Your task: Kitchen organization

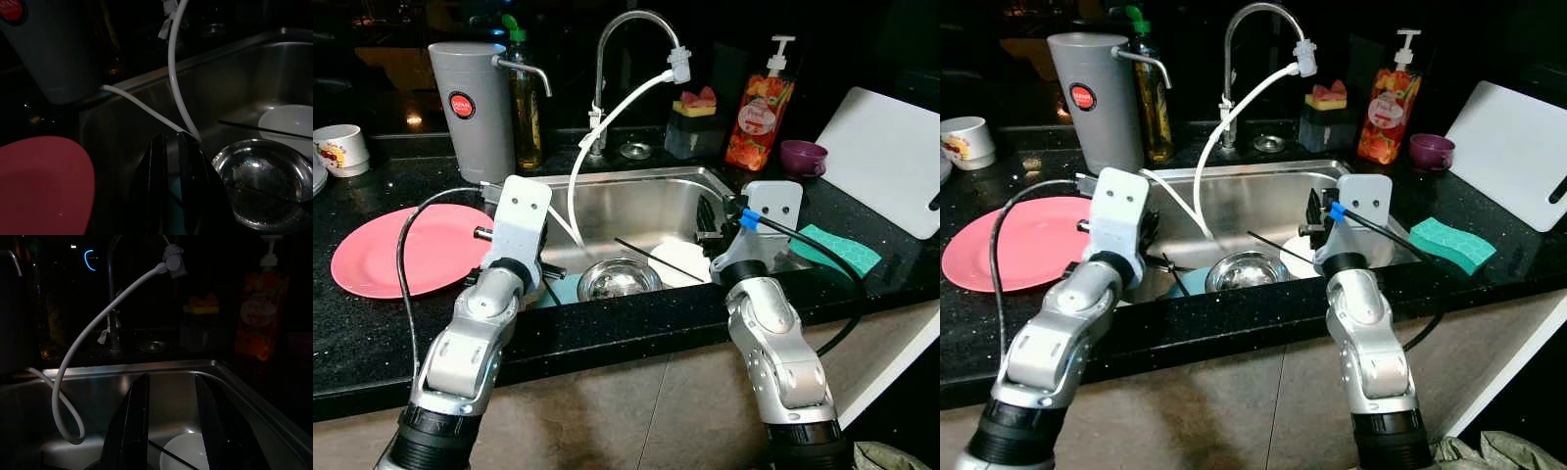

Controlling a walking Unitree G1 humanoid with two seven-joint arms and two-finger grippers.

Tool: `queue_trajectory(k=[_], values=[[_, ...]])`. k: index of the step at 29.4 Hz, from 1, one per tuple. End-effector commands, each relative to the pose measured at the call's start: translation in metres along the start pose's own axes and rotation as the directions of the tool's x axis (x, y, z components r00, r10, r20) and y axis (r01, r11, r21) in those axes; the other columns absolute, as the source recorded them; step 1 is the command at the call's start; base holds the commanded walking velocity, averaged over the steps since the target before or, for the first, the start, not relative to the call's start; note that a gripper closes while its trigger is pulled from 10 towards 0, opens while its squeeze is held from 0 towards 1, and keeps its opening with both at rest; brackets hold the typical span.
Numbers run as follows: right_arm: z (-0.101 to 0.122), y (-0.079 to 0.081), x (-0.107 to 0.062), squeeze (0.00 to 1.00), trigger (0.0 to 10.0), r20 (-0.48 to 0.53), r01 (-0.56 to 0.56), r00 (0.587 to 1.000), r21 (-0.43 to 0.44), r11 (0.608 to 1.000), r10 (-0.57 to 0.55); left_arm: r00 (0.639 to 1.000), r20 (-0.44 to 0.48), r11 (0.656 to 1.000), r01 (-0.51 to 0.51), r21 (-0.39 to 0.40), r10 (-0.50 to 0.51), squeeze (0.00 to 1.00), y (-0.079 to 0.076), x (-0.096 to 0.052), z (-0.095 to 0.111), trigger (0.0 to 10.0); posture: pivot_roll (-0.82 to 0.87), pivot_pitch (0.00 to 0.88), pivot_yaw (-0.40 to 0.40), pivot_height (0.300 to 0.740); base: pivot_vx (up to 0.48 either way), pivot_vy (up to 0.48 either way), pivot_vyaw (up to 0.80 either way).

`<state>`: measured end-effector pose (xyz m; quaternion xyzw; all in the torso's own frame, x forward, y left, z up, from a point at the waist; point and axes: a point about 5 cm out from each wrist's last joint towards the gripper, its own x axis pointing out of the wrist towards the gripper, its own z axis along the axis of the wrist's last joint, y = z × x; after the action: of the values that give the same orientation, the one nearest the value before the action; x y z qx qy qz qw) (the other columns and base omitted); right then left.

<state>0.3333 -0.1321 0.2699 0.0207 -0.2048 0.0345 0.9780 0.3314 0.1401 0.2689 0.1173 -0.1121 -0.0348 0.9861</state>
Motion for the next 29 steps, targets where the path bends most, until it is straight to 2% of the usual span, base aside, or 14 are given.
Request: queue_trajectory(k=[1, 10, 17, 24, 29], values=[[0.002, -0.002, -0.001, 0.00, 10.0, 0.000, 0.003, 1.000, -0.007, 1.000, -0.003, 1.000, 0.020, 1.000, -0.013, -0.004, 0.013, 0.00, -0.001, -0.001, 0.001, 10.0, 0.12, 0.151, -0.067, 0.740, 0.000, 0.000, 0.00], [-0.004, -0.009, -0.002, 0.00, 10.0, -0.022, 0.010, 1.000, -0.041, 0.999, -0.011, 0.995, 0.066, 0.997, -0.070, -0.020, 0.072, 0.00, 0.003, -0.007, -0.008, 10.0, 0.12, 0.161, -0.077, 0.740, 0.000, 0.000, 0.00], [-0.020, -0.013, -0.011, 0.00, 10.0, -0.078, -0.002, 0.997, -0.074, 0.997, -0.004, 0.986, 0.067, 0.988, -0.152, -0.014, 0.153, 0.00, 0.007, -0.016, -0.027, 10.0, 0.13, 0.142, -0.108, 0.740, 0.000, 0.000, 0.00], [-0.026, -0.023, -0.014, 0.00, 10.0, -0.097, 0.010, 0.995, -0.096, 0.995, -0.019, 0.985, 0.011, 0.983, -0.173, -0.054, 0.173, 0.00, 0.011, -0.024, -0.045, 10.0, 0.14, 0.142, -0.106, 0.740, 0.000, 0.000, 0.00], [-0.028, -0.029, -0.016, 0.00, 10.0, -0.103, 0.024, 0.994, -0.107, 0.994, -0.036, 0.985, 0.048, 0.985, -0.162, -0.060, 0.165, 0.00, 0.009, -0.026, -0.044, 10.0, 0.15, 0.142, -0.114, 0.740, 0.000, 0.000, 0.00]])
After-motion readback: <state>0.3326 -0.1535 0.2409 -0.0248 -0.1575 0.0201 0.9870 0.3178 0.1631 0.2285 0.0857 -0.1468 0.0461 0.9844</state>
